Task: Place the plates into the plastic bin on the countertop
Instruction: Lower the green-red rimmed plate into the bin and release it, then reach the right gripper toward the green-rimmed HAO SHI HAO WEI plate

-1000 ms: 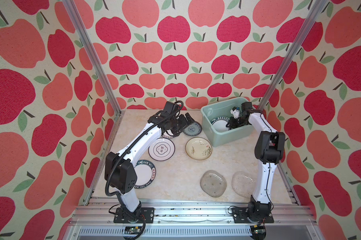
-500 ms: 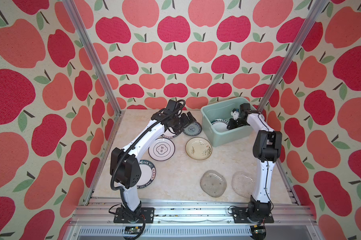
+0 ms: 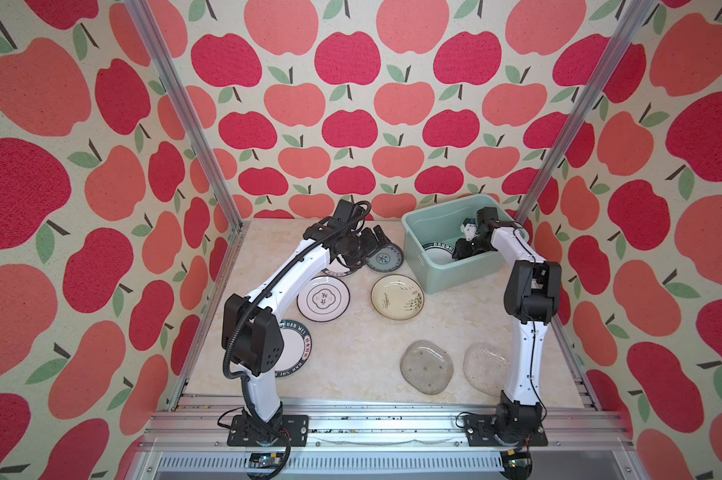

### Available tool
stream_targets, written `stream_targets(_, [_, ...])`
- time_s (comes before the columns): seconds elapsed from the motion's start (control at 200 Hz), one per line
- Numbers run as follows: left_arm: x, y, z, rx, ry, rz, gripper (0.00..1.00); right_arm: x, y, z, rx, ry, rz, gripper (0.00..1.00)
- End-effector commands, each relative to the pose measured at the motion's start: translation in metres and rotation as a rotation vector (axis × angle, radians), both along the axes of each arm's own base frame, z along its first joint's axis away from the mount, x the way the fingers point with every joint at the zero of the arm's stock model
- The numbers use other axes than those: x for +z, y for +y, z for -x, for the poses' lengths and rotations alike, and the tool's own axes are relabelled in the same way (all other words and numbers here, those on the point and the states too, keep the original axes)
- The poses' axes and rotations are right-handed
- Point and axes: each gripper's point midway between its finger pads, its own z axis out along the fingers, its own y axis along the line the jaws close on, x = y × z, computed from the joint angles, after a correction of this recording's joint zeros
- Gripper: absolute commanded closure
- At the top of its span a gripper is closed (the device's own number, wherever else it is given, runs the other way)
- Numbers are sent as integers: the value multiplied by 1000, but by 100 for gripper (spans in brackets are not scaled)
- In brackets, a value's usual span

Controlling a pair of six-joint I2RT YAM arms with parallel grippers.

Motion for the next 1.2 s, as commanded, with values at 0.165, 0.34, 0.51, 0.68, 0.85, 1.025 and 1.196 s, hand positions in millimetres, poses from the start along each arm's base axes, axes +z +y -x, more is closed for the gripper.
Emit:
stream_targets(0.165, [38,43,25,79,-89,-89,0,116,-14,-4,-63,-192,20,40])
stream_targets(0.34, [54,88,61,146,-111,-191,0,180,-9,9,-87,-293,-37,35])
stream_targets(0.51, [55,150,116,266,-45,-297,0,241,18,37,-88,-369,-230,35])
stream_targets(0.68, [39,205,181,340,88,-396,0,278,69,79,-64,-422,-498,36])
stream_targets(0.85, [27,254,233,446,181,-456,1,271,130,133,-82,-392,-720,38])
stream_targets(1.025, [15,294,249,540,254,-499,1,233,220,206,-79,-307,-823,39])
stream_targets(1.196, [-1,320,227,639,301,-449,1,180,297,274,-71,-126,-817,39])
